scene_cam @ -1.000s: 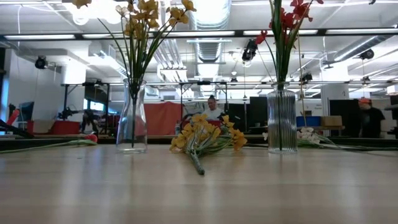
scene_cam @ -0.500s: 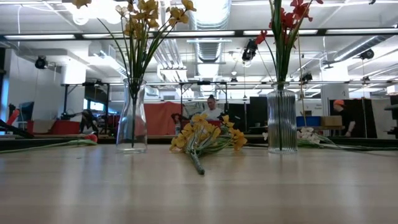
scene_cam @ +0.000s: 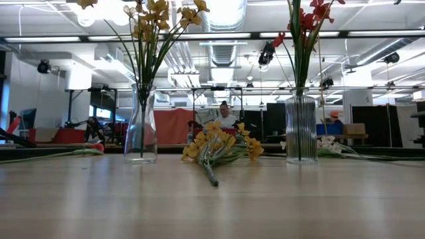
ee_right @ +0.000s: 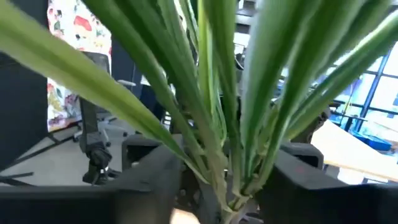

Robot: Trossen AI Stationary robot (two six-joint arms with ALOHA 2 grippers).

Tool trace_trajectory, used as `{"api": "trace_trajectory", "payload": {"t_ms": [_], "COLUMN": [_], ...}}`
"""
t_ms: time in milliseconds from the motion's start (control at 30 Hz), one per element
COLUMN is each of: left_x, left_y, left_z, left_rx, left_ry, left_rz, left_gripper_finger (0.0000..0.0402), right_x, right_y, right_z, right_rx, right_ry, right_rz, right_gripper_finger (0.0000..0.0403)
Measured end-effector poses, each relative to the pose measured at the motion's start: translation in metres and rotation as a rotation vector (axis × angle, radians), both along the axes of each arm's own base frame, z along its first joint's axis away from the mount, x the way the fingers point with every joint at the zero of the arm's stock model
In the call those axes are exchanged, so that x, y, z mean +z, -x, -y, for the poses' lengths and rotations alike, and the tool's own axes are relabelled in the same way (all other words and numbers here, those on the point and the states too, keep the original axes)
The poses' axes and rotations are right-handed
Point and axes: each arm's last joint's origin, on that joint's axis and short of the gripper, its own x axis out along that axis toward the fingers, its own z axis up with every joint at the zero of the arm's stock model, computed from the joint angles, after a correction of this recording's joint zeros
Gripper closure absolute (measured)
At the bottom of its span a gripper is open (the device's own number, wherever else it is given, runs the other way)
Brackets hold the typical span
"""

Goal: Sort flowers into vase by color
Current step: Put the red flower into the right transparent vase

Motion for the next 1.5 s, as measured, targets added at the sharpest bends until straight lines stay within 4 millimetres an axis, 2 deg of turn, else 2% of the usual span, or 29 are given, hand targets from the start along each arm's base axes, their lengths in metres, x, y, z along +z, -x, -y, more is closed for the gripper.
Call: {"api": "trace_trajectory", "payload": {"t_ms": [200, 400, 533, 667, 833, 1033, 1267, 1500], "left_x": [0.001, 0.005, 0.010, 0.015, 0.025, 0.032, 0.032, 0.027], "left_y": [0.000, 0.005, 0.016, 0.031, 0.051, 0.071, 0.082, 0.089], "left_z": [-0.001, -0.005, -0.013, -0.024, -0.036, -0.047, -0.056, -0.064], "left_rx": [0.015, 0.025, 0.018, 0.017, 0.014, 0.011, 0.023, 0.123], "left_ry": [0.004, -0.028, -0.010, 0.027, 0.051, 0.065, 0.046, 0.033], "left_rz": [-0.002, -0.050, -0.125, -0.216, -0.281, -0.334, -0.374, -0.416], "left_gripper_finger": [0.0379, 0.0297, 0.0241, 0.0211, 0.0207, 0.0223, 0.0242, 0.0252], "right_x": [-0.002, 0.000, 0.007, 0.011, 0.002, -0.016, -0.037, -0.043], "right_y": [0.000, 0.004, 0.015, 0.037, 0.068, 0.098, 0.108, 0.109], "right_z": [0.000, 0.004, 0.014, 0.035, 0.063, 0.087, 0.102, 0.111], "right_rx": [-0.004, -0.024, -0.179, -0.330, -0.542, -0.741, -0.906, -0.973], "right_ry": [0.026, -0.002, -0.043, -0.115, -0.171, -0.250, -0.192, -0.208], "right_rz": [-0.015, -0.073, -0.216, -0.406, -0.550, -0.575, -0.466, -0.402], "right_gripper_finger": [0.0379, 0.0392, 0.0393, 0.0393, 0.0393, 0.0393, 0.0393, 0.0393]}}
